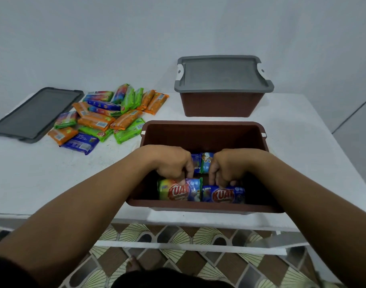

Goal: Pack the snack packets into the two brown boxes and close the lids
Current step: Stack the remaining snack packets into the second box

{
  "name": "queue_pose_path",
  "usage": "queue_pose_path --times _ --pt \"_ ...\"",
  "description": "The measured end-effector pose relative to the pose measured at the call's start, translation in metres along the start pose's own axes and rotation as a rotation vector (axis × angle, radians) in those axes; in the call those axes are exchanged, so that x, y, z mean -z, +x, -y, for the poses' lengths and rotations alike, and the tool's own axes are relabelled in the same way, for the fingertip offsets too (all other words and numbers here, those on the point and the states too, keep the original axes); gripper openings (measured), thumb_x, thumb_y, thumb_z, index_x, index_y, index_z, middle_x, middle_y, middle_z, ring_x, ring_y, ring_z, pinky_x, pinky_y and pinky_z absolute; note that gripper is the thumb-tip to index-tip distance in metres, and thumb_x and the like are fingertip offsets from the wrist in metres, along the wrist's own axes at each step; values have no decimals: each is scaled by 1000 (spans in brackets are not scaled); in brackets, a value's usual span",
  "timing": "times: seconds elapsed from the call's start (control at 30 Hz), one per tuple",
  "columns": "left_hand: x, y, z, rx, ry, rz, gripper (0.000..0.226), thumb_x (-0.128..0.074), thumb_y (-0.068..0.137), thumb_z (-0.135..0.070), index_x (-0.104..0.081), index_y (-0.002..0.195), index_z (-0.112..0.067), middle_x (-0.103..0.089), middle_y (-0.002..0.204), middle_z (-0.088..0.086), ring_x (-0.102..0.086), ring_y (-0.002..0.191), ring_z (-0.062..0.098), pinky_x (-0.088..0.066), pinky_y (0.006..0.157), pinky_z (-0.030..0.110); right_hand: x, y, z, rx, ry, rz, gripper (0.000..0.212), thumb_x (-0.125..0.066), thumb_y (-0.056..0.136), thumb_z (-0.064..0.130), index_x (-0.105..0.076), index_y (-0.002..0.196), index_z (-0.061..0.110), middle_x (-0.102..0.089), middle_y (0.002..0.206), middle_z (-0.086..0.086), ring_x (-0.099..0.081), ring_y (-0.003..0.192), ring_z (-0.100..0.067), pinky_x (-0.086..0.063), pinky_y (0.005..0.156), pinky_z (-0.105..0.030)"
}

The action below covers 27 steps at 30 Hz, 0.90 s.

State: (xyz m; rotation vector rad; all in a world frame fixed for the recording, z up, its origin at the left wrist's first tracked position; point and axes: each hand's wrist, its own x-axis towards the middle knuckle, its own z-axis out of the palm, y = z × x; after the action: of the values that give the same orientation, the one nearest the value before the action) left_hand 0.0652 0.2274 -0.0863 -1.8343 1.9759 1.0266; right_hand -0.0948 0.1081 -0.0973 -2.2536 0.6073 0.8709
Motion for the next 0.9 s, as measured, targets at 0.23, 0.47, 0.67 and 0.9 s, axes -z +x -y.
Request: queue_pose_path --times 0.23,0.47,0.67,0.9 --pt "-3 5 -6 34 33 5 25 -78 88 -24 -78 113 -27 -71 96 -13 -64 90 8 -54 85 28 2 -2 1 2 -20 11 24 -75 85 9 -77 96 30 -75 95 4 -74 82 -14 -62 67 -26" --pt "-6 10 -9 -2 76 -27 27 -81 85 -22 -76 112 -23 -59 78 -19 -58 76 4 -55 79 30 3 -7 4 -13 23 21 25 -73 86 4 -74 103 22 -77 88 3 -76 82 -15 -62 68 -27" --pt "-6 5 -3 -22 28 -94 19 -79 86 -26 -78 106 -27 -72 94 -9 -63 85 6 -56 83 32 1 -12 7 30 62 -76 12 -71 87 6 -74 94 16 -78 85 0 -73 76 -15 -61 74 -29" --pt "15 -17 -4 -237 -150 -496 8 -75 89 -21 -80 95 -23 -75 86 -11 -67 80 3 -53 77 27 12 -34 27 250 160 -589 7 -75 85 13 -73 84 20 -73 76 2 -66 66 -1 -51 62 -14"
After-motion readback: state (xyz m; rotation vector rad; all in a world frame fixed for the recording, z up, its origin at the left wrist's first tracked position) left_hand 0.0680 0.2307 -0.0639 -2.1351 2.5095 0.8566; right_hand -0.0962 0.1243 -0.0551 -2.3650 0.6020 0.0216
